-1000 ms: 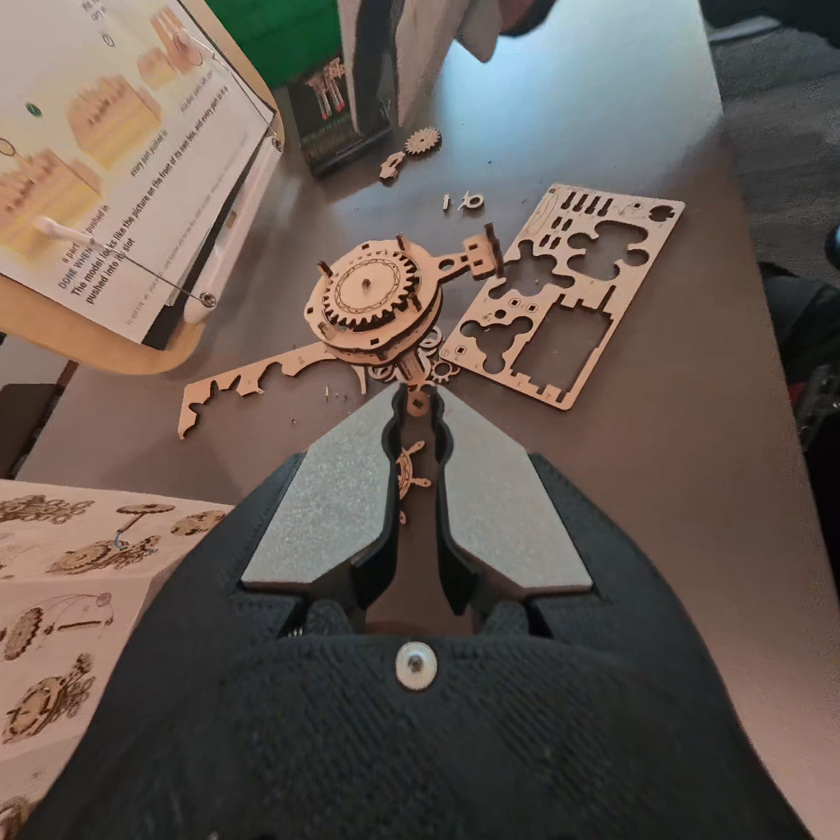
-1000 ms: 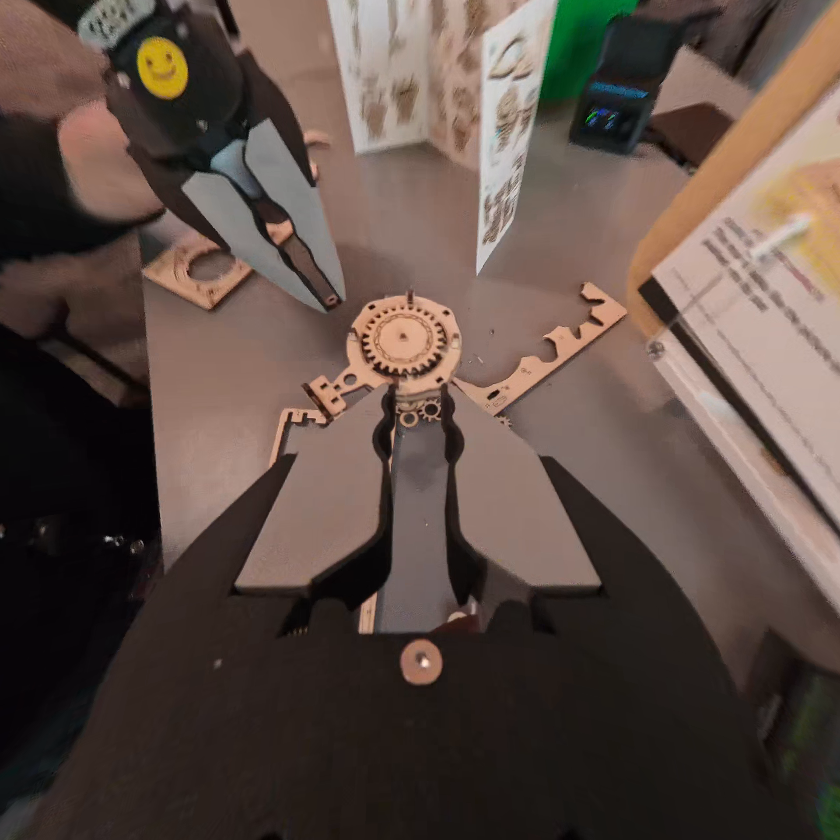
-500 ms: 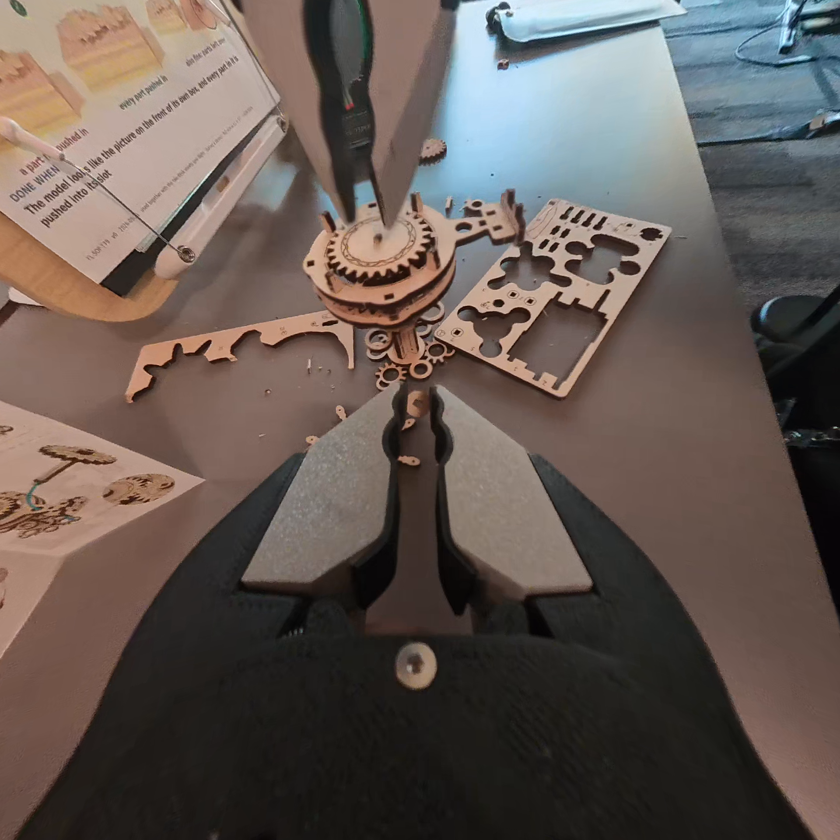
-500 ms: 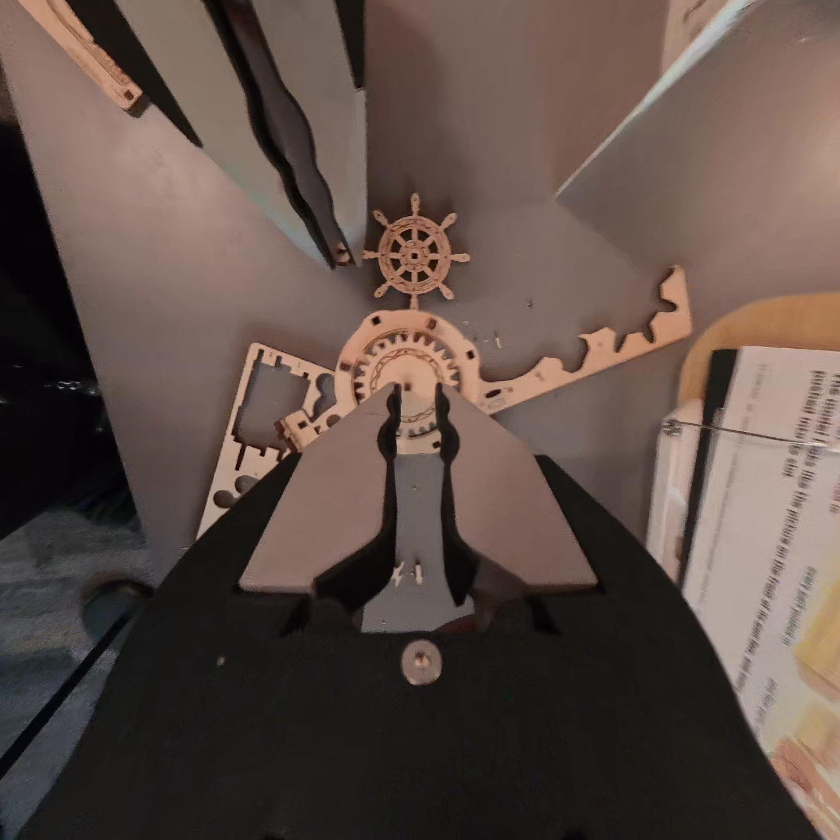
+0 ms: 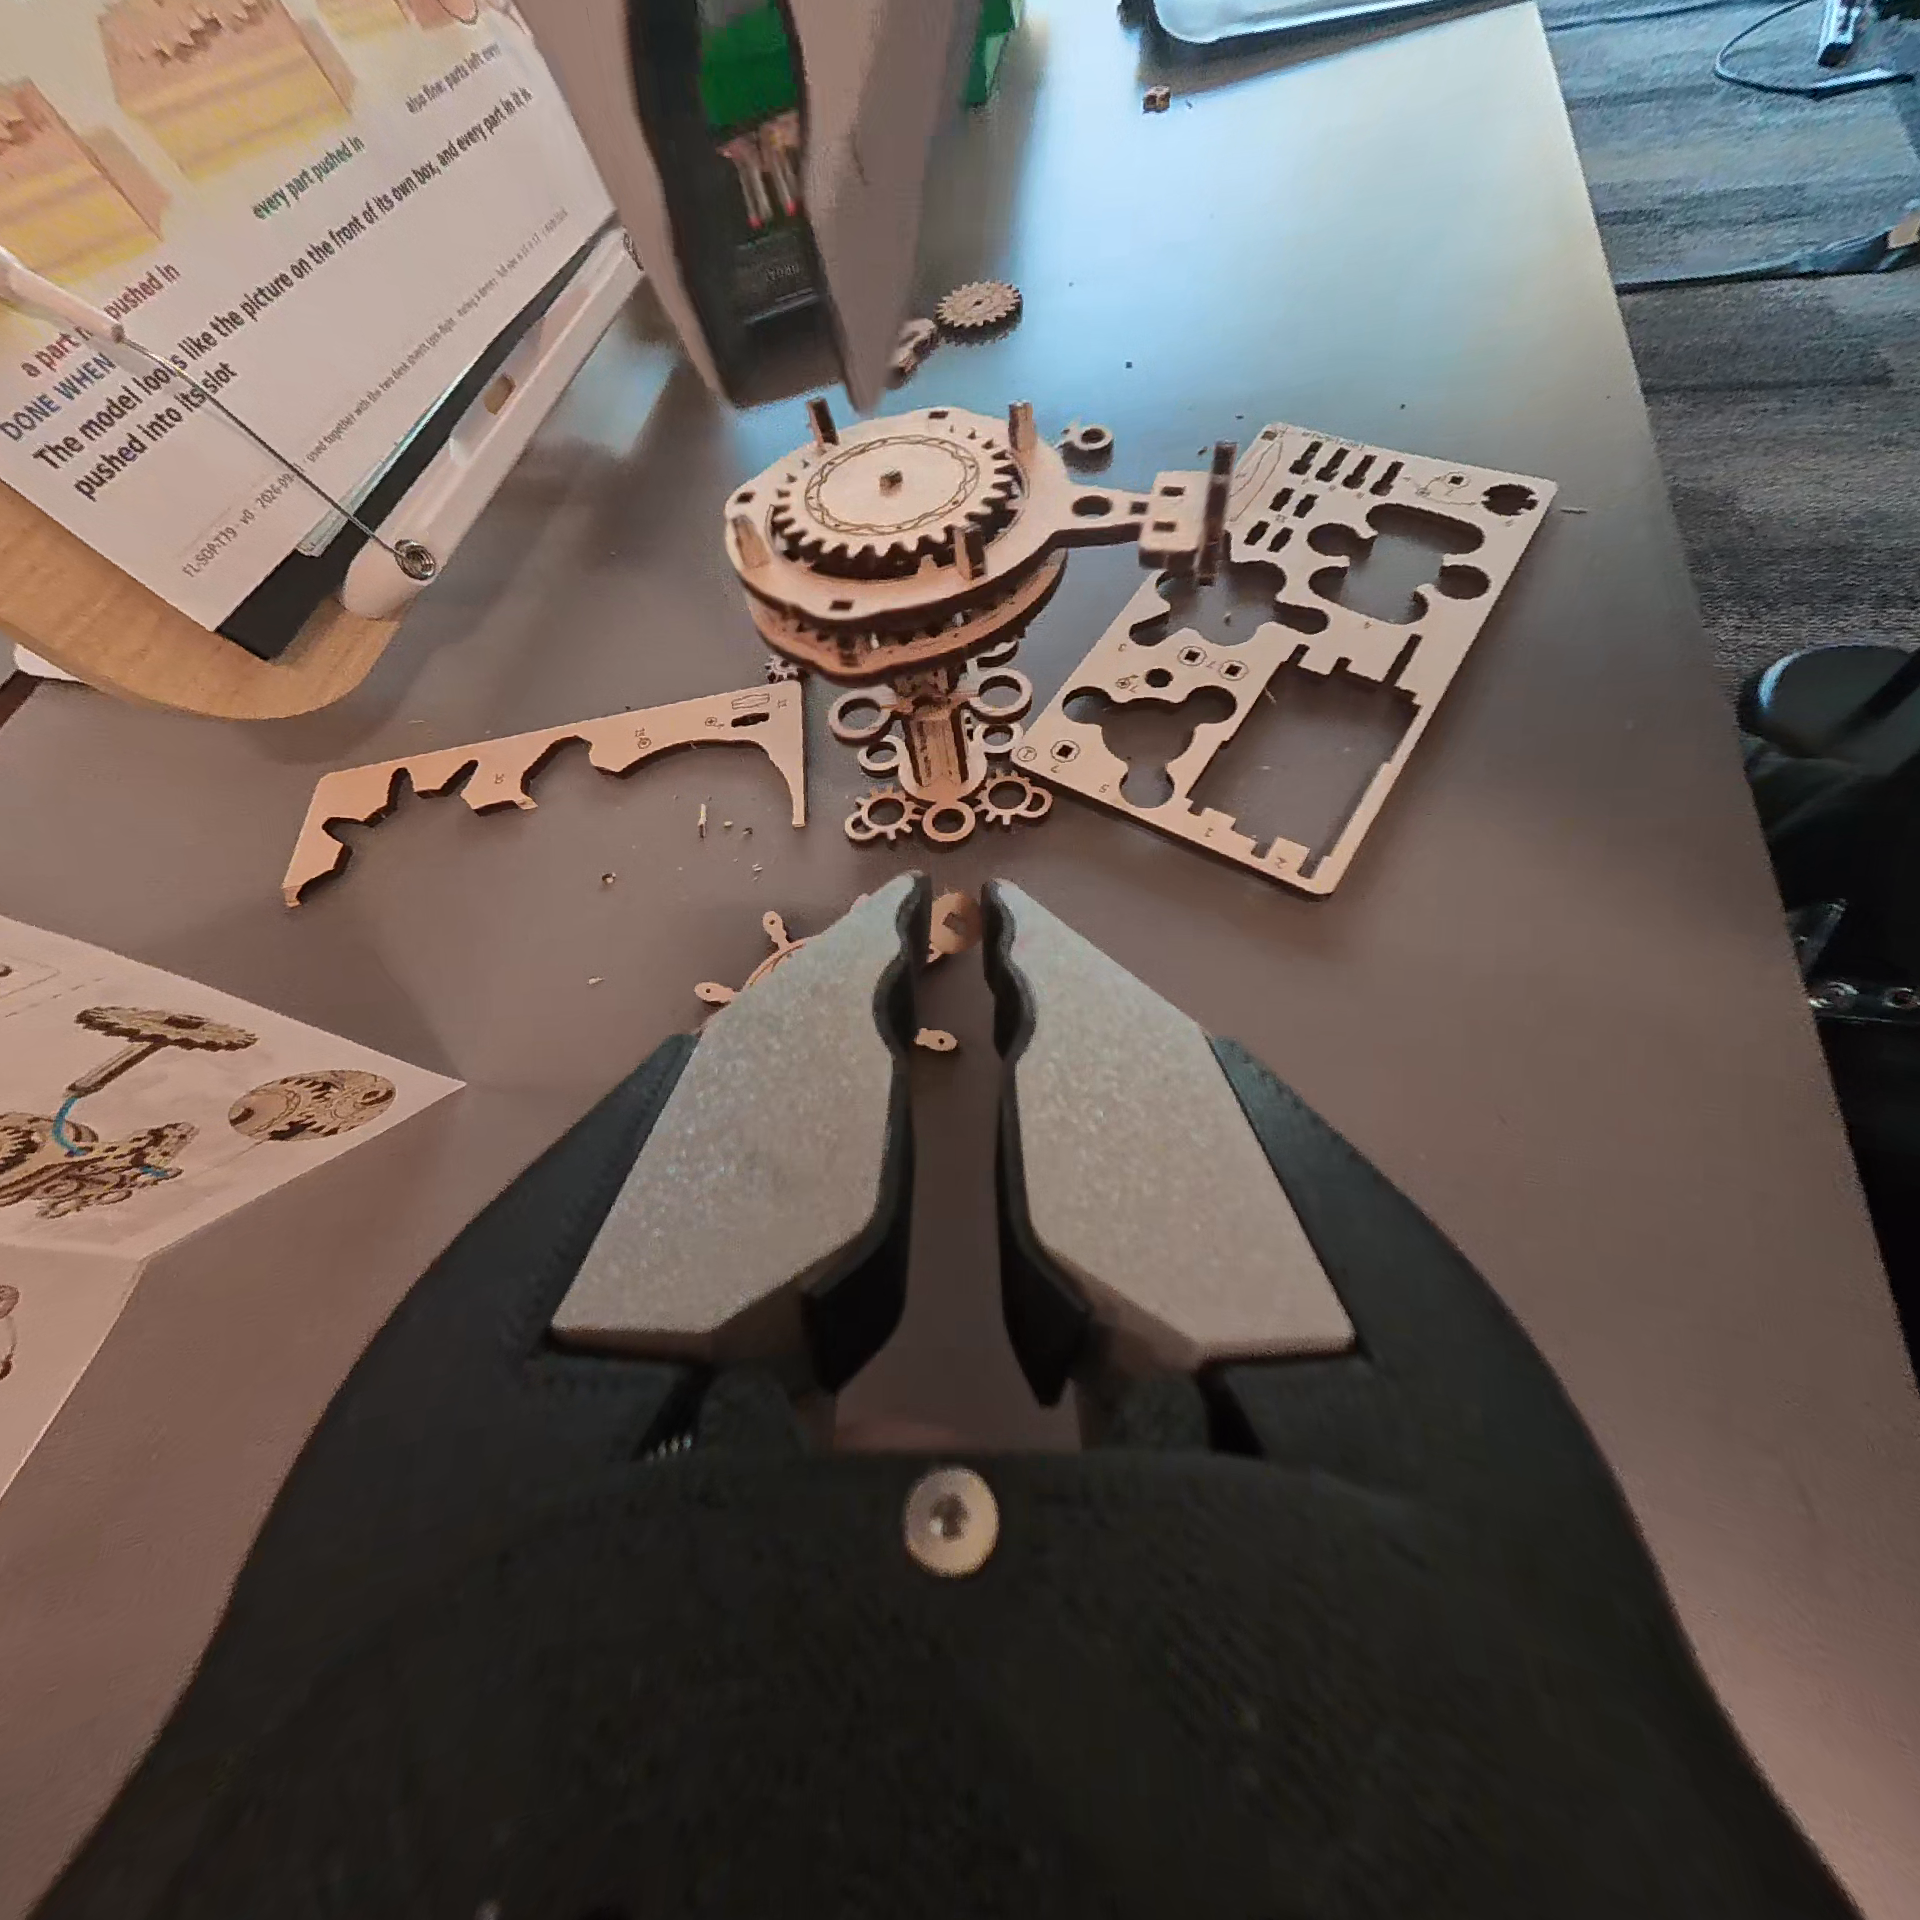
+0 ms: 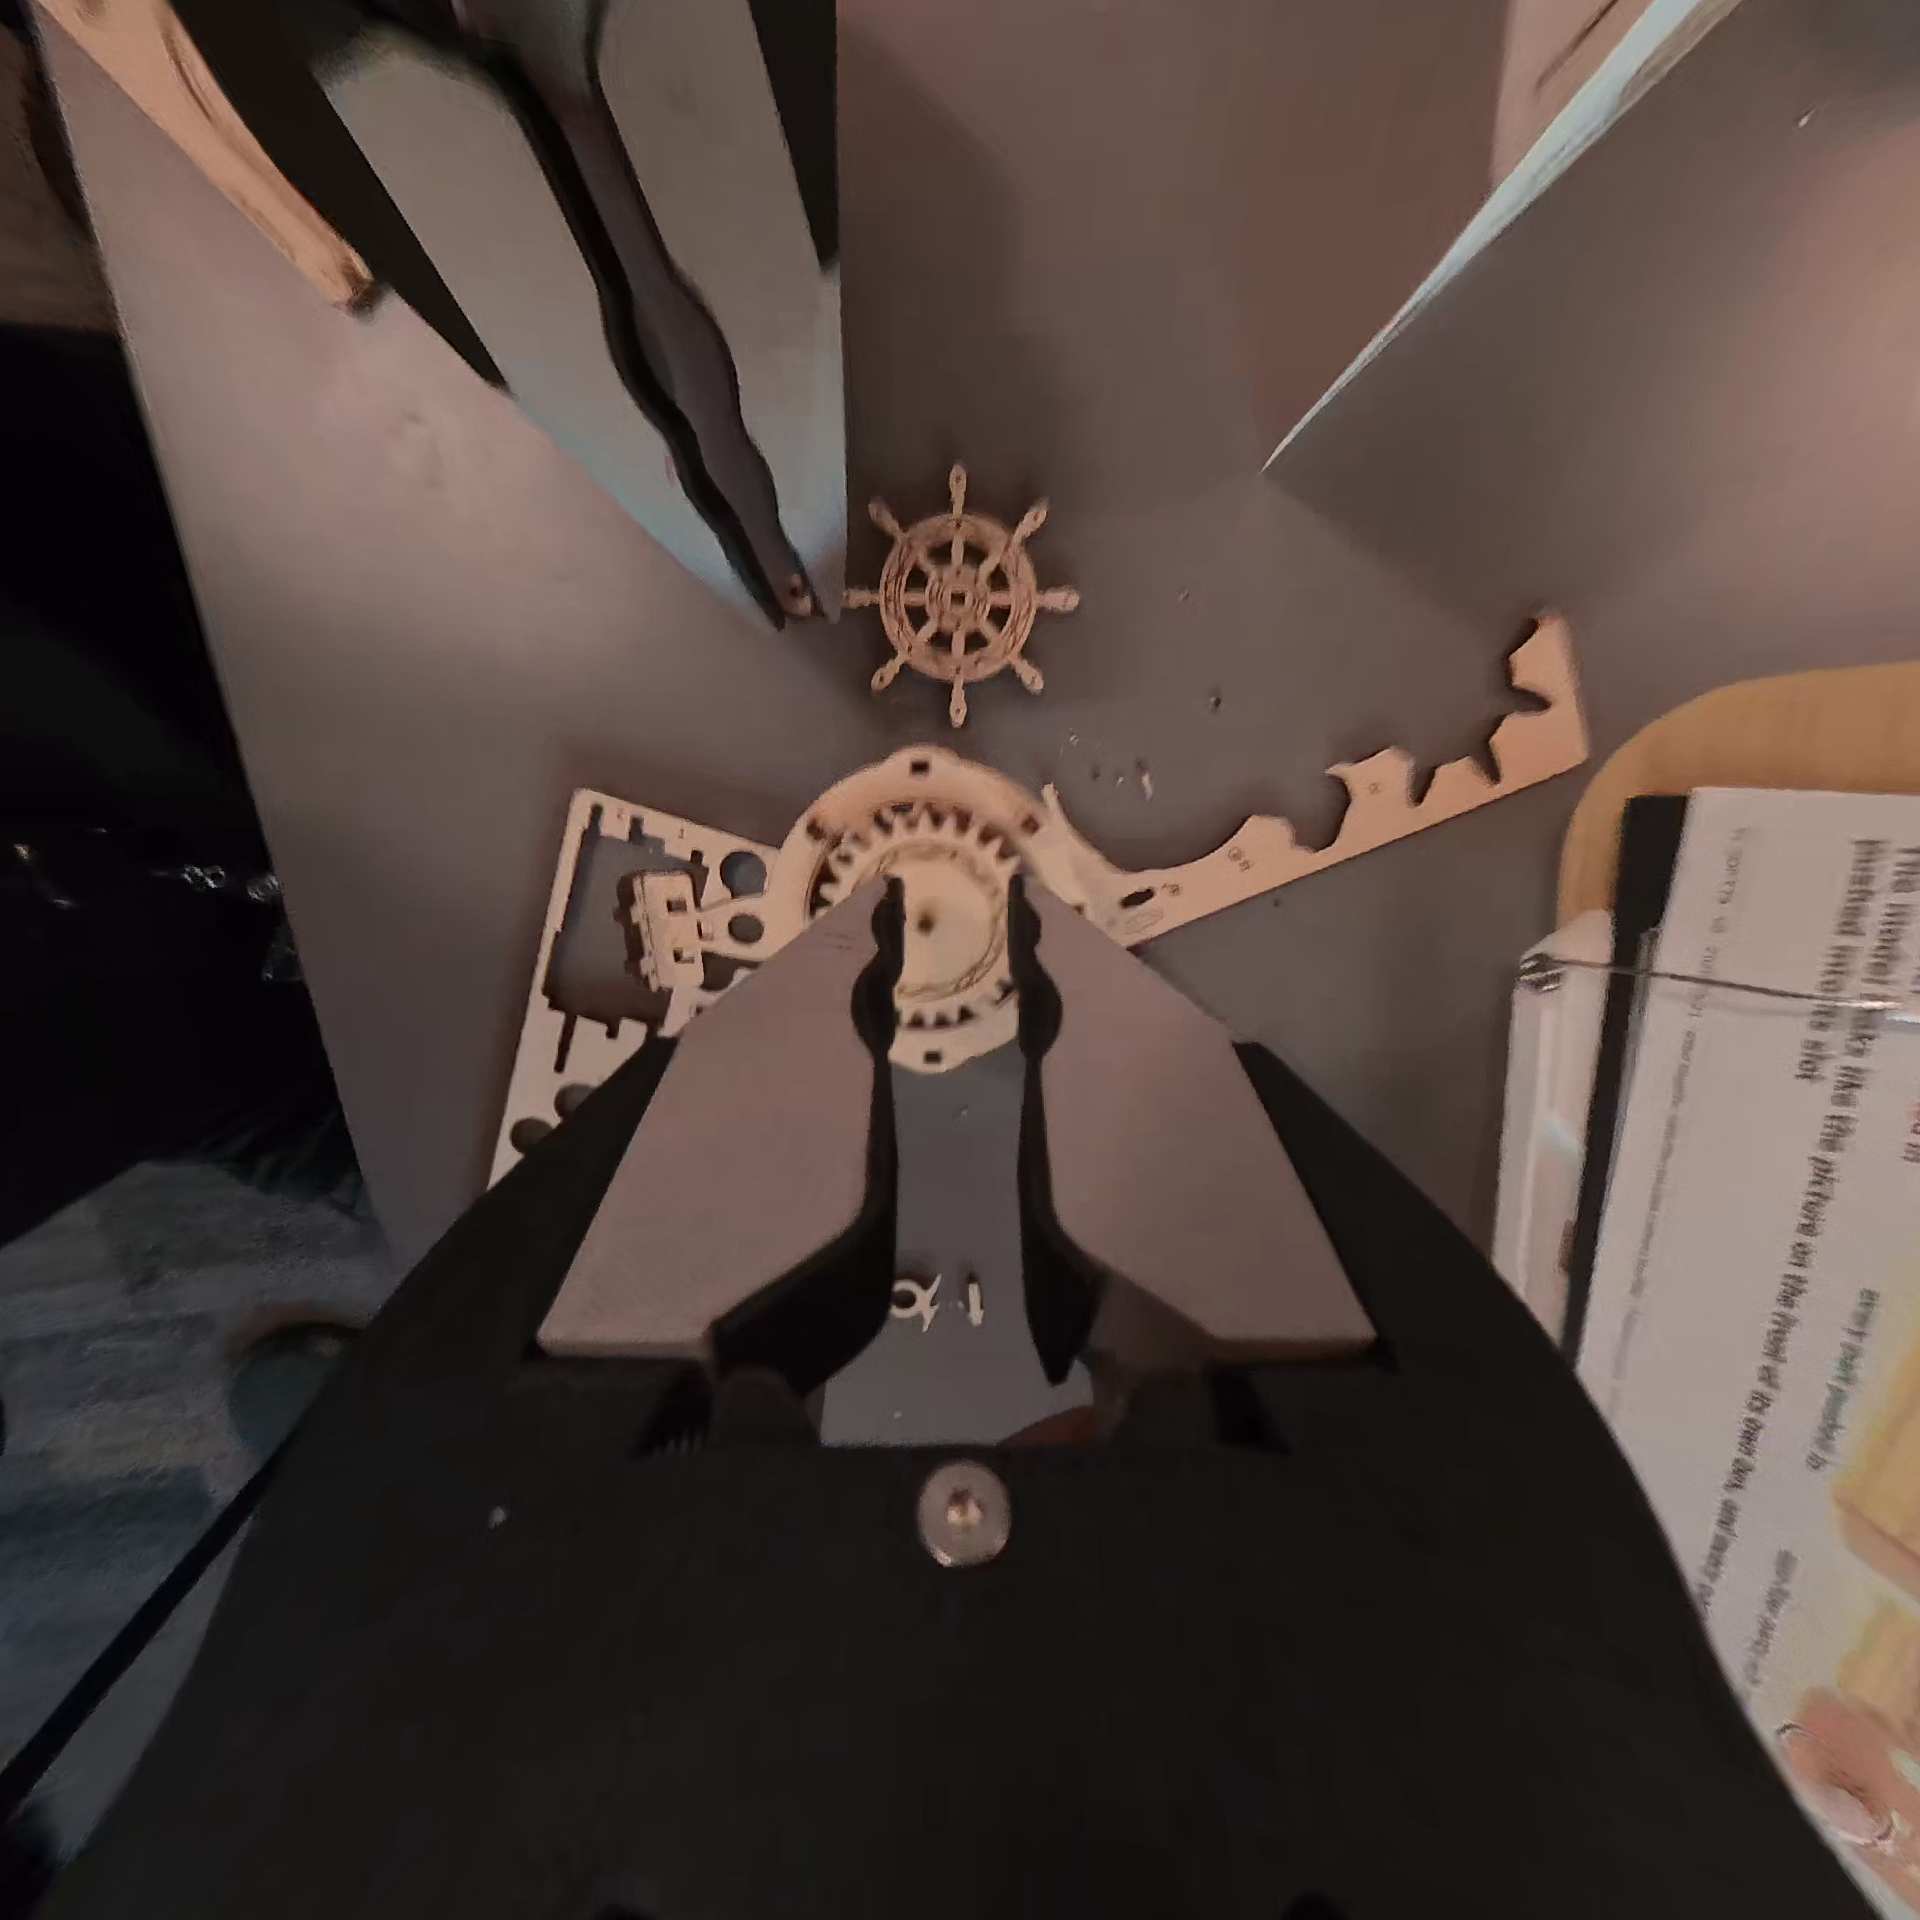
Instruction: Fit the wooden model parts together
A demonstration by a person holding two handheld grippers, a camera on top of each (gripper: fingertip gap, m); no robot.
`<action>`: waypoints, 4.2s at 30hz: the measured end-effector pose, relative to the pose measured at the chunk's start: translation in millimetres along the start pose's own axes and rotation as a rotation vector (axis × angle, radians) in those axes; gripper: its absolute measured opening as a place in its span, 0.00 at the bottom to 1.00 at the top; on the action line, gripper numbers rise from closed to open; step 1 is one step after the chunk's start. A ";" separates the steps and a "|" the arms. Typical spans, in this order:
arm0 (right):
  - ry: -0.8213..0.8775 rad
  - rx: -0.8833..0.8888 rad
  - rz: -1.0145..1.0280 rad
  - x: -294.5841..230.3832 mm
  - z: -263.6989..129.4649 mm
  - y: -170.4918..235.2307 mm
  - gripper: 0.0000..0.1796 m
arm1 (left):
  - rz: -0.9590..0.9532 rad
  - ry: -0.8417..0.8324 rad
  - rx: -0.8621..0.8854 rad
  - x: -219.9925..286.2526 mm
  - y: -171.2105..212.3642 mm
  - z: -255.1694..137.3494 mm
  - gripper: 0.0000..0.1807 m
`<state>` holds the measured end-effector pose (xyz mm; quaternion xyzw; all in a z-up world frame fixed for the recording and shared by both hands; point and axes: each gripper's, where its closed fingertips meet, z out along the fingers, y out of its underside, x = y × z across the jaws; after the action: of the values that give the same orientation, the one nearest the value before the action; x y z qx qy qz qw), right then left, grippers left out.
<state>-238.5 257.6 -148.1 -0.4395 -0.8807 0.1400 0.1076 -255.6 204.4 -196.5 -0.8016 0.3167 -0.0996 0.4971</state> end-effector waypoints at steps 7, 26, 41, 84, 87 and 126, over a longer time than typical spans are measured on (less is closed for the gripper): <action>0.066 0.045 -0.006 5.9 -11.0 -4.2 0.12 | -0.025 0.010 0.008 -1.0 0.4 0.1 0.04; -0.041 0.840 0.273 -43.2 -68.6 11.4 0.12 | 0.121 0.059 0.651 17.4 -117.5 -58.8 0.03; -0.568 1.158 0.236 -84.9 -80.0 -12.1 0.06 | 0.675 -0.214 0.475 58.7 -149.6 -23.6 0.03; 0.055 0.923 0.367 -31.4 -30.1 51.7 0.17 | -0.231 -0.415 -0.042 -101.7 104.8 -179.2 0.14; 0.114 0.927 0.399 -32.4 -31.5 60.9 0.25 | -0.218 -0.395 0.003 -101.4 103.0 -174.2 0.13; 0.403 1.085 0.476 24.2 -46.6 77.8 0.47 | -0.261 -0.385 0.021 -91.2 96.0 -159.9 0.19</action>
<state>-180.3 328.8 -129.3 -0.5241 -0.5247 0.5016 0.4455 -441.9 113.1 -187.2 -0.8349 0.1086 -0.0116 0.5395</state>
